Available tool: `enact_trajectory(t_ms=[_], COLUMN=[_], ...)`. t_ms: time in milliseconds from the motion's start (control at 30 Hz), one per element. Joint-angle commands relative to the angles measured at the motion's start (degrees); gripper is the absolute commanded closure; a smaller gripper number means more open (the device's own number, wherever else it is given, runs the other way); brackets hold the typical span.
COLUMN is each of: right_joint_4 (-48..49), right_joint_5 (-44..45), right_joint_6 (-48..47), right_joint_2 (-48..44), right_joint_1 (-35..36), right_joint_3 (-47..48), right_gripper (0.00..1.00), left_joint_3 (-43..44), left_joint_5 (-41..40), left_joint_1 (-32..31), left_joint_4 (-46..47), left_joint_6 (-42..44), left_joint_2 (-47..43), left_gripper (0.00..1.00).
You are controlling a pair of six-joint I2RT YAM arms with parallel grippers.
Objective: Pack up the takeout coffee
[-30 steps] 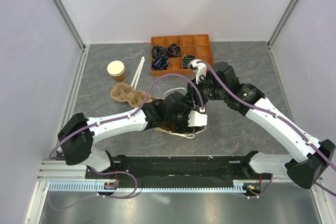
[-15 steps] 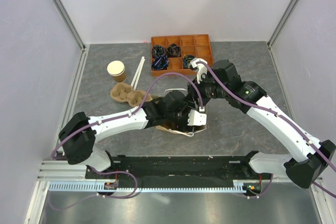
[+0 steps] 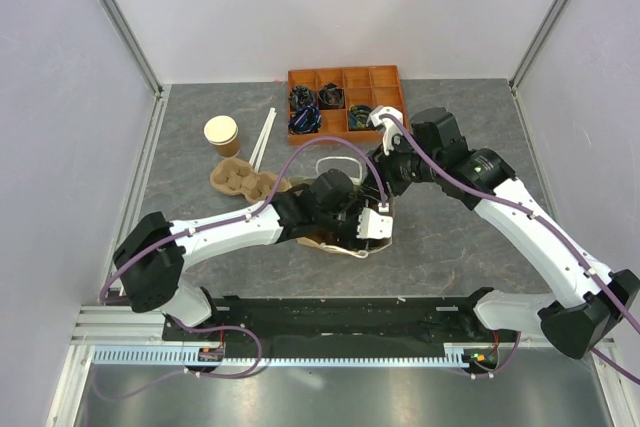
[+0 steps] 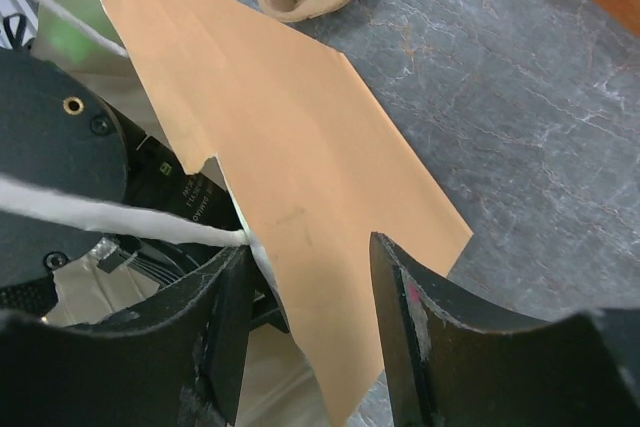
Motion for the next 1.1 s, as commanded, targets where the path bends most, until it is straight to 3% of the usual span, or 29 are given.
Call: enact_trajectory(t_ms=[0, 167, 367, 567, 667, 867, 1067], right_joint_4=[-4.9, -6.2, -6.6, -6.4, -6.1, -6.0, -5.9], right_joint_5=[-1.6, -2.1, -1.6, -2.0, -2.2, -2.3, -3.3], right_joint_6=[-4.3, -6.4, -7.0, -6.7, -6.4, -6.8, -6.6], right_joint_2=[-0.6, -1.1, -1.1, -0.4, -0.3, -0.4, -1.0], right_joint_1=[-0.1, -0.5, -1.3, -1.6, -1.5, -1.6, -1.5], right_joint_3=[2.8, 3.5, 3.6, 3.6, 3.3, 3.0, 2.6], right_gripper=[0.42, 0.41, 0.61, 0.91, 1.0, 1.0, 1.0], left_joint_3=[-4.2, -4.1, -3.8, -3.4, -3.3, -3.2, -3.3], left_joint_5=[-3.5, -3.2, -3.7, -4.2, -4.5, -4.9, -5.9], left_joint_1=[2.2, 2.5, 2.5, 2.7, 2.8, 2.9, 3.1], left_joint_4=[-10.9, -11.0, -10.9, -10.9, -10.9, -11.1, -9.9], left_joint_6=[0.8, 0.8, 1.5, 1.6, 1.5, 1.5, 0.4], left_joint_2=[5.6, 5.6, 6.0, 7.0, 7.5, 8.0, 7.0], left_gripper=[0.91, 0.91, 0.91, 0.91, 0.91, 0.86, 0.72])
